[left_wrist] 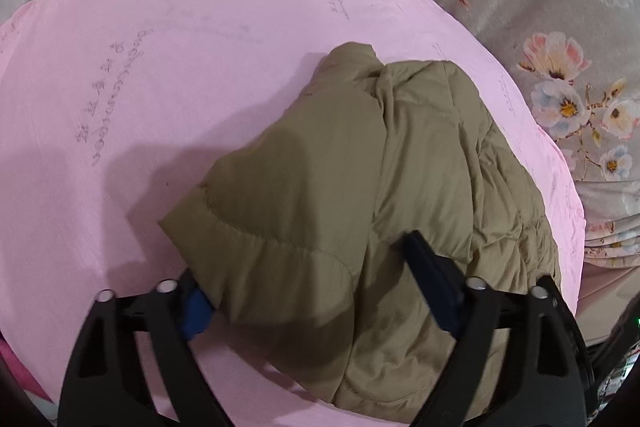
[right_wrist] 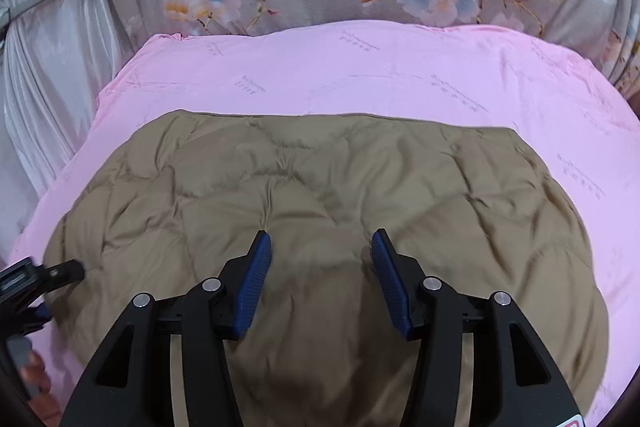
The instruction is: Fold large clothes
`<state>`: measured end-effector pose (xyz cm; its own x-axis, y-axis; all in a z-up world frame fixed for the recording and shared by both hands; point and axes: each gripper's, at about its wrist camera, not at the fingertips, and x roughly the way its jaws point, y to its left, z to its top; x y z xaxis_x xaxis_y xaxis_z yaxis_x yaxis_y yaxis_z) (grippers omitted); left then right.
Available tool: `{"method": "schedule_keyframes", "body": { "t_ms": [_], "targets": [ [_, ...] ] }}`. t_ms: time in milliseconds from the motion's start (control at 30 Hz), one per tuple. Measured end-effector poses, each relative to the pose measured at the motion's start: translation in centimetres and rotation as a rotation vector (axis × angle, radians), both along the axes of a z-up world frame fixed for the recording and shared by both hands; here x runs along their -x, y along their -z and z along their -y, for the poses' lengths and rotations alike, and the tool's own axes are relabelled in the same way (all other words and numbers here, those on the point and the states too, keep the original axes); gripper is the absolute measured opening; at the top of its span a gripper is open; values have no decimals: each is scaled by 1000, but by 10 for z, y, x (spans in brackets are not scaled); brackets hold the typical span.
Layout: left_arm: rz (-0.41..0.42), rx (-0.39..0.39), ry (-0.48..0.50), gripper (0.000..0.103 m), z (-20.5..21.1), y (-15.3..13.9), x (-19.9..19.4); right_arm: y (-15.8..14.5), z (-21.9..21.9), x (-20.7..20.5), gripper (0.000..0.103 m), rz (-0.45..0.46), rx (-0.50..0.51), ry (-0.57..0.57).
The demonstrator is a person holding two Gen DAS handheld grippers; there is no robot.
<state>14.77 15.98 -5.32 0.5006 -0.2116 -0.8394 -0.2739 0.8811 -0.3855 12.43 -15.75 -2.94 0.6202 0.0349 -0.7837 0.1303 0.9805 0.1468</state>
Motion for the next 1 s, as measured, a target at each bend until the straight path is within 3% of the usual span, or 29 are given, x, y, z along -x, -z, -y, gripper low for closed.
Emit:
{"method": "schedule_keyframes", "body": {
  "t_ms": [33, 100, 167, 300, 533, 667, 833, 1000],
  "targets": [
    [7, -6, -1, 63, -1, -3, -1, -4, 3, 6, 48, -13, -18, -7],
    [29, -25, -5, 36, -3, -12, 2, -9, 4, 17, 21, -48, -36, -38],
    [56, -25, 13, 26, -3, -23, 4, -10, 1, 26, 10, -85, -48, -74],
    [144, -49, 78, 15, 7, -54, 13, 3, -7, 34, 3, -162, -110, -126],
    [361, -127, 268, 11, 59, -129, 38, 27, -24, 29, 2, -200, -103, -157],
    [464, -175, 405, 10, 105, -159, 54, 35, -17, 28, 2, -187, -160, -156],
    [557, -219, 581, 10, 176, -176, 73, 35, 8, 37, 2, -187, -306, -125],
    [579, -214, 752, 9, 242, -168, 84, 14, 45, 63, 2, -158, -389, -75]
  ]
}}
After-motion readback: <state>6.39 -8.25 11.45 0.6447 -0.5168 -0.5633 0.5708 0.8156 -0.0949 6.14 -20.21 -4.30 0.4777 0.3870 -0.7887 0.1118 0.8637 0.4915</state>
